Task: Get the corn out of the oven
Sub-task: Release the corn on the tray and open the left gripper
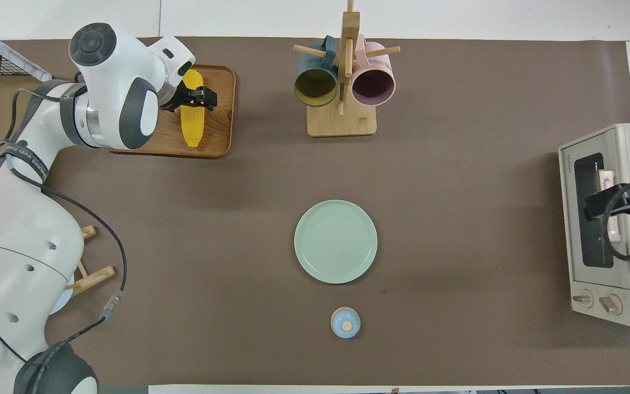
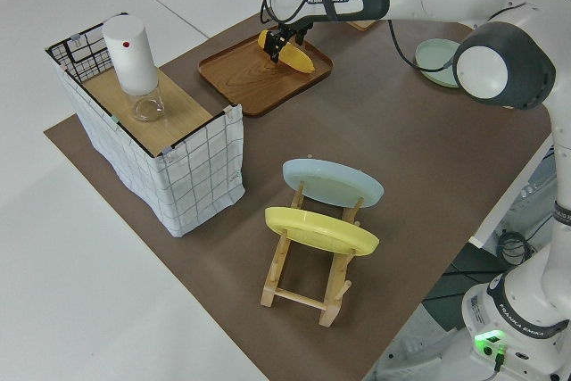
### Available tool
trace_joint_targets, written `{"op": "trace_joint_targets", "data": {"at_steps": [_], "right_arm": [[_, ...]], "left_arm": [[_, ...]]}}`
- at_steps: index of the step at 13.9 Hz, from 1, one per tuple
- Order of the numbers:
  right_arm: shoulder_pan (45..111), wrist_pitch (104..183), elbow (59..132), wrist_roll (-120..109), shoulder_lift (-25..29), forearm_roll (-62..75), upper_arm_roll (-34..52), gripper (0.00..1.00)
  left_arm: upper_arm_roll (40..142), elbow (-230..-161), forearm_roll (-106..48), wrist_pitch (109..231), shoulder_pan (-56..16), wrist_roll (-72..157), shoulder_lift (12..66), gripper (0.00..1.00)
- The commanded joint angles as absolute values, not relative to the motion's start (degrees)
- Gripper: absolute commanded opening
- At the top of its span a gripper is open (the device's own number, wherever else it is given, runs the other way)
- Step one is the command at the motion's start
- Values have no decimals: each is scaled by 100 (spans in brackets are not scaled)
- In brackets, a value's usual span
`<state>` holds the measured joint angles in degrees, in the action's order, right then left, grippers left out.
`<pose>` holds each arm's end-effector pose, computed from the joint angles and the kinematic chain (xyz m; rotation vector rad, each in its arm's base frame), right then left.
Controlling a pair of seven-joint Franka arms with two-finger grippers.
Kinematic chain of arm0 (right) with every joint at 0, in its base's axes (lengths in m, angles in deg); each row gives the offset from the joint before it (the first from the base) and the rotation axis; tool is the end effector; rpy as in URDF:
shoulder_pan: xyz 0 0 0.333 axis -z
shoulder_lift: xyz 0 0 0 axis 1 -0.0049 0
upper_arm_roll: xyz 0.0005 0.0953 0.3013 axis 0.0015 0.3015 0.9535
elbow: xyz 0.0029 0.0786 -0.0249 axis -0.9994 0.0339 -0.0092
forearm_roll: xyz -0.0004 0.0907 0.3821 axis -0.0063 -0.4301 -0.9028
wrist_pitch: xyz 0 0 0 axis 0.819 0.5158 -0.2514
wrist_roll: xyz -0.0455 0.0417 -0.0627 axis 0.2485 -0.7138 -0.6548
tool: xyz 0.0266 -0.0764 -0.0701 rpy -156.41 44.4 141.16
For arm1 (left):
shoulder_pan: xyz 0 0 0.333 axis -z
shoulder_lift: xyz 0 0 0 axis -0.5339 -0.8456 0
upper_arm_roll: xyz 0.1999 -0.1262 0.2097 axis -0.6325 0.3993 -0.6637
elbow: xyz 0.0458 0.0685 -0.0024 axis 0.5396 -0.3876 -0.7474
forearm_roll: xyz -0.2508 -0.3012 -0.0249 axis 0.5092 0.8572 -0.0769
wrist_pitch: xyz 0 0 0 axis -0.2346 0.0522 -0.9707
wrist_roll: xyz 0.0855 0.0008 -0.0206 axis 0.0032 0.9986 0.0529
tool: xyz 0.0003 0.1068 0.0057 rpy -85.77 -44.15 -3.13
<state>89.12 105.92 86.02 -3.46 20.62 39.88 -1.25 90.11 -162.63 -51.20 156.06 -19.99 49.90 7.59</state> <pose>0.5153 -0.0285 0.6075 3.0922 0.0983 -0.3095 0.7251 -0.1845 0.3190 3.0343 -0.1137 0.1626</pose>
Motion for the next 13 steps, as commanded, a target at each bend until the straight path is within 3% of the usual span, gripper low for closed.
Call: {"op": "trace_joint_targets", "data": {"at_steps": [1,3,7,13], "right_arm": [[8849,10372,8163,-205,1939,3814,-274,100],[8726,10363,8233,-46,2010,3753,-458,100],[8761,10468,8190,322,1958,3752,-415,100],[8805,10592,8234,367,2001,3506,-302,100]], "left_arm": [[9001,-16228,-5087,15287,-1996,5069,1017,100],[8975,-16246,-5095,14910,-1996,5043,1289,100],[8835,-16895,-5183,14601,-2067,5034,2325,100],[8579,-16923,-5402,13170,-2075,5051,3363,100]]}}
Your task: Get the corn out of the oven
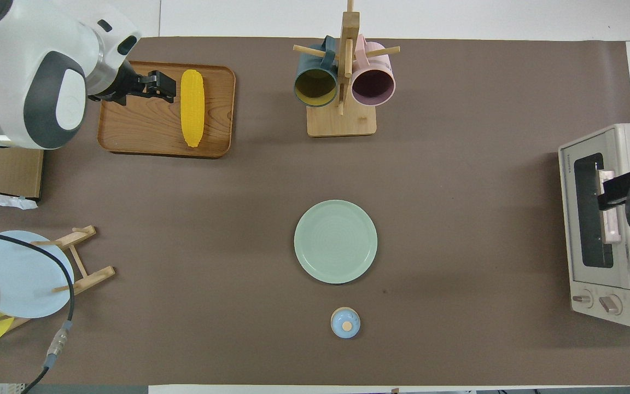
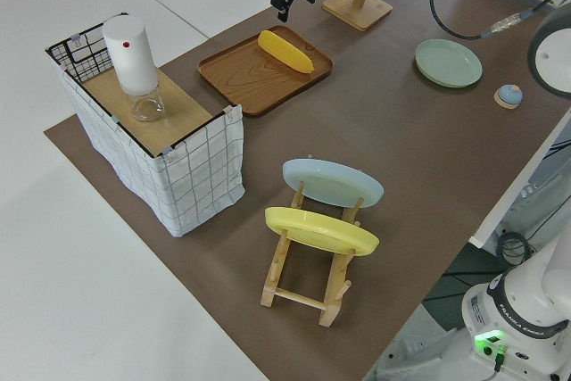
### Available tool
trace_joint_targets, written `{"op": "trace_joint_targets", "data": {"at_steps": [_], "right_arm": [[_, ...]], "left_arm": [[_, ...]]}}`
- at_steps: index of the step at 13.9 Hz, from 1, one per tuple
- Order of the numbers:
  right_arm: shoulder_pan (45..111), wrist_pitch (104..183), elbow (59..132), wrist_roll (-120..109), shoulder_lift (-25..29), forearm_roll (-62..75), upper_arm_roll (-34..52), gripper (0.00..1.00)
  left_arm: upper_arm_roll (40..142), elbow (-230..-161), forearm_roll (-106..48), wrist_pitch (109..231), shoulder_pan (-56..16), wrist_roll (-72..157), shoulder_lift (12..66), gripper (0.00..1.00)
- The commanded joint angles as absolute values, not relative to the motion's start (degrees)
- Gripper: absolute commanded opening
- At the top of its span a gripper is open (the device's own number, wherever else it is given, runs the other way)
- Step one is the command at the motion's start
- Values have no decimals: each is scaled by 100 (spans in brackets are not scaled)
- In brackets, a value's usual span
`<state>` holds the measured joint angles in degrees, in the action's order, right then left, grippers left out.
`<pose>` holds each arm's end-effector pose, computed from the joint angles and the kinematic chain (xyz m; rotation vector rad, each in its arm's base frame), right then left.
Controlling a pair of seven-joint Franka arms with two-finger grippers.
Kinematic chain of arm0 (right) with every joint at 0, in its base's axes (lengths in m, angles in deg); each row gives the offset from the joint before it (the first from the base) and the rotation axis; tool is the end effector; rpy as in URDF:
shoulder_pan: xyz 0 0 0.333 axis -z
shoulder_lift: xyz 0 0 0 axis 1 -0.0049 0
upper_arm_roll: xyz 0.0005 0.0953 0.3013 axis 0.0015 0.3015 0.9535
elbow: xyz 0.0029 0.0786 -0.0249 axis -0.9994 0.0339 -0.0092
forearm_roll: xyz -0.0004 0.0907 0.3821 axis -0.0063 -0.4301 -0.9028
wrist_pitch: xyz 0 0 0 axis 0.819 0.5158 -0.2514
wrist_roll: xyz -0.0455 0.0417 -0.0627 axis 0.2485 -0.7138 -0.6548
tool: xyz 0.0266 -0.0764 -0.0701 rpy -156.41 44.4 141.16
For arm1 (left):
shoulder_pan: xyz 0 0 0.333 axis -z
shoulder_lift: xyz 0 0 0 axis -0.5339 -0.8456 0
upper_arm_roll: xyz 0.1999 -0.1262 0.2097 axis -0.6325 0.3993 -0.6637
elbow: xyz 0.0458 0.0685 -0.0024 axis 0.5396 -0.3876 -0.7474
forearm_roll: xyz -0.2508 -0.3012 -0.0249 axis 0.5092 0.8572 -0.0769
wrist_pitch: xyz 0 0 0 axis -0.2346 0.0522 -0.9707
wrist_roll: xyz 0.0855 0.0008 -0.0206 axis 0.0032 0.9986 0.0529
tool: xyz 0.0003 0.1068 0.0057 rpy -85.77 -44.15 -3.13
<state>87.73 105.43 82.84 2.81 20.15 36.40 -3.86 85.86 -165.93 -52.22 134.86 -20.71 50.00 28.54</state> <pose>0.5183 -0.0328 0.6275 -3.1107 0.0961 0.2453 0.6611 -0.1197 0.5163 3.1005 -0.0412 0.0885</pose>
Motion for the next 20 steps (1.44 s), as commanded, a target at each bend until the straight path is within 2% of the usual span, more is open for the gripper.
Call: {"op": "trace_joint_targets", "data": {"at_steps": [1,6,9,12,16,20], "right_arm": [[8822,10601,8225,367,1992,3506,-283,100],[8822,10601,8225,341,2001,3568,-265,100],[8814,10811,8234,323,1992,3611,-257,100],[8822,10812,8234,323,1992,3655,-222,100],[8814,10794,8234,323,1992,3655,-221,100],[8822,10794,8234,314,2001,3664,-221,100]], "left_arm": [[8579,-16932,-5403,12942,-2075,5051,3522,100],[8571,-17028,-5403,11887,-2233,5043,4304,100],[8605,-17668,-5403,11850,-2356,5034,4980,100],[9201,-18293,-5403,11885,-3022,5025,5473,100],[9230,-18304,-5403,12184,-2876,4946,5431,100],[9133,-17653,-5385,11710,-2831,4981,5114,100]]}}
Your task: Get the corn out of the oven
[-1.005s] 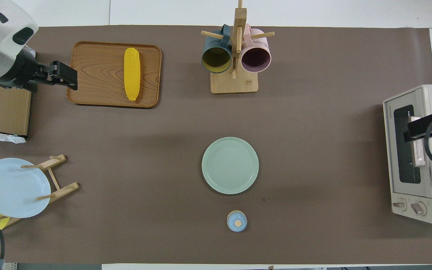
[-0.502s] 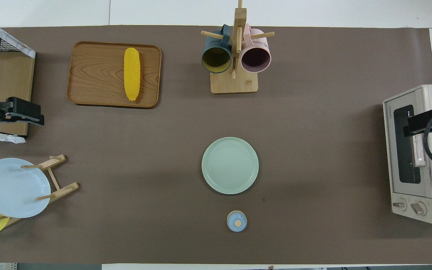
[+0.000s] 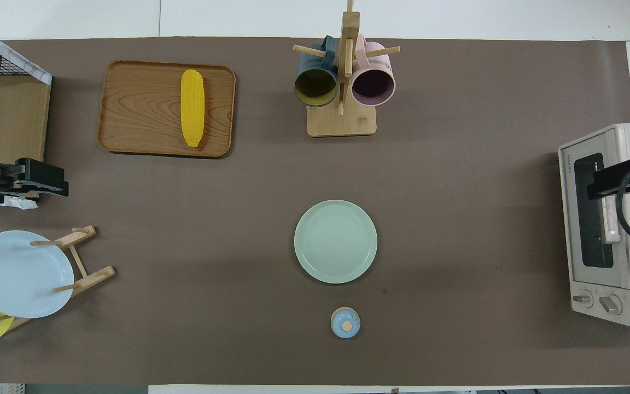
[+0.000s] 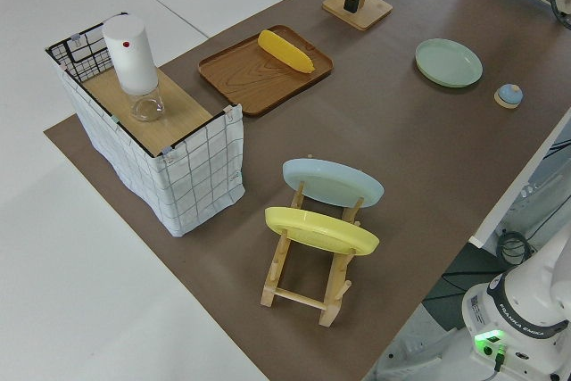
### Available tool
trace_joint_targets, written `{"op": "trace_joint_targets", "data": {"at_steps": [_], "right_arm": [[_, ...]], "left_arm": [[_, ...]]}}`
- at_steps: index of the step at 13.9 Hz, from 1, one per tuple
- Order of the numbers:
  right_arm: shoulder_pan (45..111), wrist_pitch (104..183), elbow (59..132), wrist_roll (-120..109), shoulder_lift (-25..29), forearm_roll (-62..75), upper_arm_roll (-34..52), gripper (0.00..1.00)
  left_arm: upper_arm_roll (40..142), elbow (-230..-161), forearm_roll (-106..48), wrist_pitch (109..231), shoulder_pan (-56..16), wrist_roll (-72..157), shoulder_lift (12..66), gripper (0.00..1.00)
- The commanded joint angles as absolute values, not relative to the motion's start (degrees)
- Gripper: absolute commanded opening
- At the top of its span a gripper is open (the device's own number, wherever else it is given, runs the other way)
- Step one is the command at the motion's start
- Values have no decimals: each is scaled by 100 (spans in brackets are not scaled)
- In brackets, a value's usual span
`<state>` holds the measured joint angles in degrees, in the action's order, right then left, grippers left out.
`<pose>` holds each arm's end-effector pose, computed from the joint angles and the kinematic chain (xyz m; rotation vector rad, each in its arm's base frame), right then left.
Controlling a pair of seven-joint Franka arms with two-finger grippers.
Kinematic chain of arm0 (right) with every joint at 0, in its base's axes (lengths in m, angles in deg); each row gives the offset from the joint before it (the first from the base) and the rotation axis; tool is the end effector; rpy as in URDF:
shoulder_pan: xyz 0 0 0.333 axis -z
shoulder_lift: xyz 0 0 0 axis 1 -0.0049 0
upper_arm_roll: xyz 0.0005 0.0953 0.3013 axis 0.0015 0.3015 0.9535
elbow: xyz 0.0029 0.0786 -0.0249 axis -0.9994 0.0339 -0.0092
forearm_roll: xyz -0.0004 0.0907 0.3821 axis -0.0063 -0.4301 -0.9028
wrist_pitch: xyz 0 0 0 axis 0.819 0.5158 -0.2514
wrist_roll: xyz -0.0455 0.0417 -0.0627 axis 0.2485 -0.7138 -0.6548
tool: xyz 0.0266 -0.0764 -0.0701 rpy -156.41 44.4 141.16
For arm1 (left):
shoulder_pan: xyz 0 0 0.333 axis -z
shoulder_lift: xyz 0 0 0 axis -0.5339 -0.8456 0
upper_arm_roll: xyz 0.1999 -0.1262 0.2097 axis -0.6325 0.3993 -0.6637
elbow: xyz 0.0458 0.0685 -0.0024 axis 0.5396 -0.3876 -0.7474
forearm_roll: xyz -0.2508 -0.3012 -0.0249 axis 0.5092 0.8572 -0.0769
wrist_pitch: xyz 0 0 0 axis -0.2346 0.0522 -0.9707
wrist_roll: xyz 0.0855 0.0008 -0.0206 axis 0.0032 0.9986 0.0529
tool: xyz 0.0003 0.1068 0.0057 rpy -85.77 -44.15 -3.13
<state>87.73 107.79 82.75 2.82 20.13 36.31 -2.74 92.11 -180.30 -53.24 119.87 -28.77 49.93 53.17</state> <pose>0.5239 -0.0225 0.6311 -3.1178 0.0664 0.1795 0.5197 -0.0763 0.6309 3.1262 -0.0002 -0.0357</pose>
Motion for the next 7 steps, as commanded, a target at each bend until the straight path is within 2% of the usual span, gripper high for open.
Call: {"op": "trace_joint_targets", "data": {"at_steps": [1,7], "right_arm": [[8814,10794,8234,323,1992,3664,-221,100],[8822,10794,8234,314,1992,3682,-221,100]], "left_arm": [[9142,-17696,-5324,11788,-2840,4990,5123,100],[9142,-17855,-5324,11894,-2814,4963,5132,100]]}}
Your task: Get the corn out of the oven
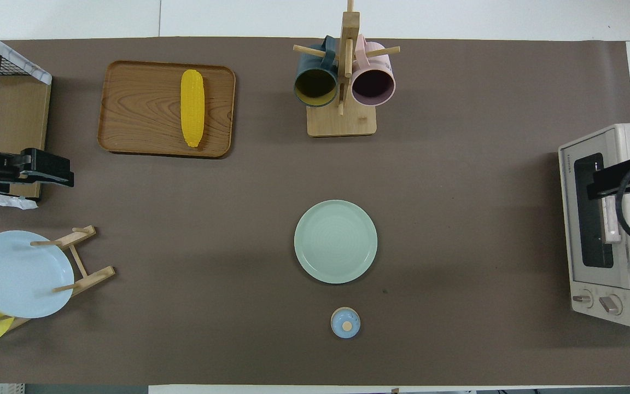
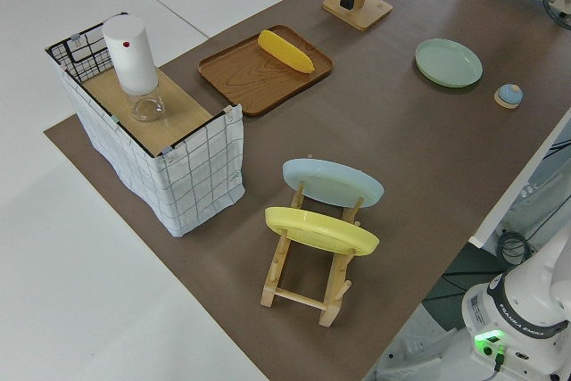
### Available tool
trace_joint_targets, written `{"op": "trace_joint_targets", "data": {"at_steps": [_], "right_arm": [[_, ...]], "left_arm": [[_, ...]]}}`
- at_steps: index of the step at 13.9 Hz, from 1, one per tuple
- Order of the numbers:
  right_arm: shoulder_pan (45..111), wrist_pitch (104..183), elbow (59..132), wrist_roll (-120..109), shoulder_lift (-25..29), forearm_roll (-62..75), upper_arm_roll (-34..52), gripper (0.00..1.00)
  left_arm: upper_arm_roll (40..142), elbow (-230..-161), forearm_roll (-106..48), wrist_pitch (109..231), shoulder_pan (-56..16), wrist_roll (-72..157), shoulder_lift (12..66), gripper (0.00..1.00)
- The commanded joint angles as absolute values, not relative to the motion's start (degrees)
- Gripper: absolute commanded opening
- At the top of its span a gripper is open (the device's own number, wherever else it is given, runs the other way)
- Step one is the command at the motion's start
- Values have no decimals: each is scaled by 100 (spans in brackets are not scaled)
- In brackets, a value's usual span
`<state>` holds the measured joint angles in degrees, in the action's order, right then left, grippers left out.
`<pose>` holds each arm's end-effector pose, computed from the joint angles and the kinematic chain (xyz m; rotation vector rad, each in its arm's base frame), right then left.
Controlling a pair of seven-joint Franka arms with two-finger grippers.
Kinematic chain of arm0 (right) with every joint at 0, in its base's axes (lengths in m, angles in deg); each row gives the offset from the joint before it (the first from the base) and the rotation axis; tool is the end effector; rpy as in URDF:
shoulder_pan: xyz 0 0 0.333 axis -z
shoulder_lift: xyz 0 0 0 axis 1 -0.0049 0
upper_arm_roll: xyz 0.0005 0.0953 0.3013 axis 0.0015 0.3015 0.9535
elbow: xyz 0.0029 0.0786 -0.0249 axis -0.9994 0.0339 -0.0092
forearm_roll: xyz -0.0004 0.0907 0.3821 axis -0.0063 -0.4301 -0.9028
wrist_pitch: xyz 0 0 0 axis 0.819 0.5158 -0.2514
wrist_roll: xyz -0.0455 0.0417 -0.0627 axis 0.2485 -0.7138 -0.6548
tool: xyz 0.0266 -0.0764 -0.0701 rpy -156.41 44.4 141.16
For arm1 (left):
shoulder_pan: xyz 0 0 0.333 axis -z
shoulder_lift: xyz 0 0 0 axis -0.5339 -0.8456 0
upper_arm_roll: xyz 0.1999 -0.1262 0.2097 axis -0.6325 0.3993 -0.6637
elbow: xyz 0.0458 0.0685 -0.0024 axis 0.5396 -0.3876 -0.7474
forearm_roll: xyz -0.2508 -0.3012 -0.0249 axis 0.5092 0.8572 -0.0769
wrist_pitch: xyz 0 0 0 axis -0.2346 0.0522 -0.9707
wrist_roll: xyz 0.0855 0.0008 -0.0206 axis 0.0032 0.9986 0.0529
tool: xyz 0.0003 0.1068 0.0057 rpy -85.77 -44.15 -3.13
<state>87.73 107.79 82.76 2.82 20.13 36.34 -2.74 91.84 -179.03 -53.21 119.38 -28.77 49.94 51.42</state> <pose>0.5239 -0.0226 0.6310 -3.1183 0.0665 0.1798 0.5287 -0.0744 0.6244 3.1249 0.0066 -0.0623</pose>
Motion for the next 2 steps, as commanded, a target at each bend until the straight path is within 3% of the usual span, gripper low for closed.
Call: {"op": "trace_joint_targets", "data": {"at_steps": [1,2], "right_arm": [[8822,10794,8234,323,2001,3673,-221,100],[8822,10794,8234,315,1992,3673,-221,100]], "left_arm": [[9151,-17855,-5324,11885,-2831,4963,5132,100],[9159,-17855,-5332,11885,-2831,4963,5132,100]]}}
